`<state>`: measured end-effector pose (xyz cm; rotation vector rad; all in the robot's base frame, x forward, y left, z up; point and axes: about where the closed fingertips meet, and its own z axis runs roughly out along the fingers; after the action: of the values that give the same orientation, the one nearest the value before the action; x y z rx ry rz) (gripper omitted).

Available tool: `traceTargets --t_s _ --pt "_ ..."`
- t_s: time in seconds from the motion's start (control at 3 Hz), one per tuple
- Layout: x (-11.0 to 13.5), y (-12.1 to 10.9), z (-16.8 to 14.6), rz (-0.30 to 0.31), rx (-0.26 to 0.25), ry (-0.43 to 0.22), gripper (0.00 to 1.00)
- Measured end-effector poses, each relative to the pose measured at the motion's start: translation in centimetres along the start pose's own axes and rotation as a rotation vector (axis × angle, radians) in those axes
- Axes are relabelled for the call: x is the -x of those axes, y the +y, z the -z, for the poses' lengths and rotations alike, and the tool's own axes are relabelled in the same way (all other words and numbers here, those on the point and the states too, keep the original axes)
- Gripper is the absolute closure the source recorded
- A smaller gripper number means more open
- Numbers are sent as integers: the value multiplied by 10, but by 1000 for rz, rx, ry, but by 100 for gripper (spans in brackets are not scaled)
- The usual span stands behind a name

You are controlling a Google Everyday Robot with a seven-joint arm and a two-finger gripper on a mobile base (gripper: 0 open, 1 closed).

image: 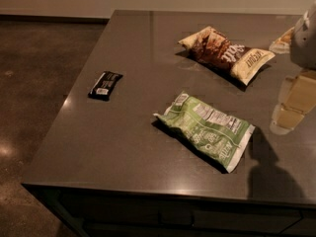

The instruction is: Move green jalapeno chip bag near rxbar chocolate

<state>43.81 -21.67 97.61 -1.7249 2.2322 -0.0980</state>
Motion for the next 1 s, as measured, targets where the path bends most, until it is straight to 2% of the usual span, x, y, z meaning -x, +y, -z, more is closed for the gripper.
traceTargets --t_s 0.67,1.0 --pt "4 -3 -1 -14 3 8 0" --pt "14 -6 -16 -73 17 24 0"
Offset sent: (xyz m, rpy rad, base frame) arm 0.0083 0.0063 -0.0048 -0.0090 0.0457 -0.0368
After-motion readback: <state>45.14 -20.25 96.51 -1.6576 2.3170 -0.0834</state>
